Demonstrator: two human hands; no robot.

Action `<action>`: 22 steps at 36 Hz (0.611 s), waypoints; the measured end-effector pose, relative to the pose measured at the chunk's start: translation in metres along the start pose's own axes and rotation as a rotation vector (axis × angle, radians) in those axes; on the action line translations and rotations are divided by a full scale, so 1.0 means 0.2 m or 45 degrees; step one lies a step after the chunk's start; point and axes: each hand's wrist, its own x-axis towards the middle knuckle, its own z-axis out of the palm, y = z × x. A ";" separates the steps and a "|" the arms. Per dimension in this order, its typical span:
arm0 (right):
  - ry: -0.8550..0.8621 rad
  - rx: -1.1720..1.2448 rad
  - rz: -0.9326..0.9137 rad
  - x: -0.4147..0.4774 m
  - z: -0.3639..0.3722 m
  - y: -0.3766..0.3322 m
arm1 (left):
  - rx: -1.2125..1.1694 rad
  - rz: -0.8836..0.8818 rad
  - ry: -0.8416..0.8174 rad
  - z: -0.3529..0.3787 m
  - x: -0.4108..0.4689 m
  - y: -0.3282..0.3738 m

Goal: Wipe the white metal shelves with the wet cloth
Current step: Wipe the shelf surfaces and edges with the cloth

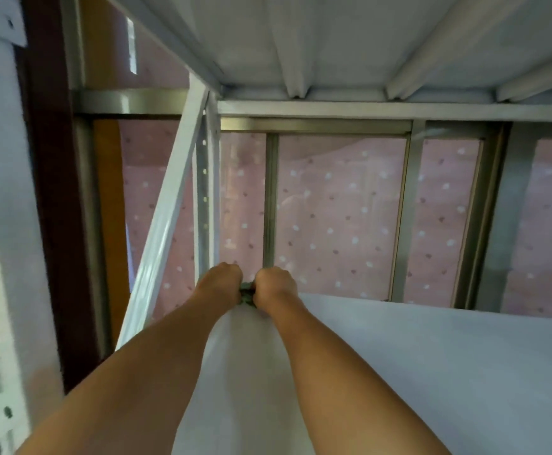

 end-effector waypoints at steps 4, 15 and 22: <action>-0.014 -0.022 -0.021 0.01 0.02 -0.04 | 0.065 0.020 0.015 0.00 -0.01 -0.04; -0.047 0.014 -0.063 -0.25 -0.06 -0.19 | 0.265 0.146 -0.104 -0.13 -0.24 -0.09; -0.042 0.022 -0.013 -0.51 -0.11 -0.31 | 0.362 0.231 -0.098 -0.17 -0.49 -0.16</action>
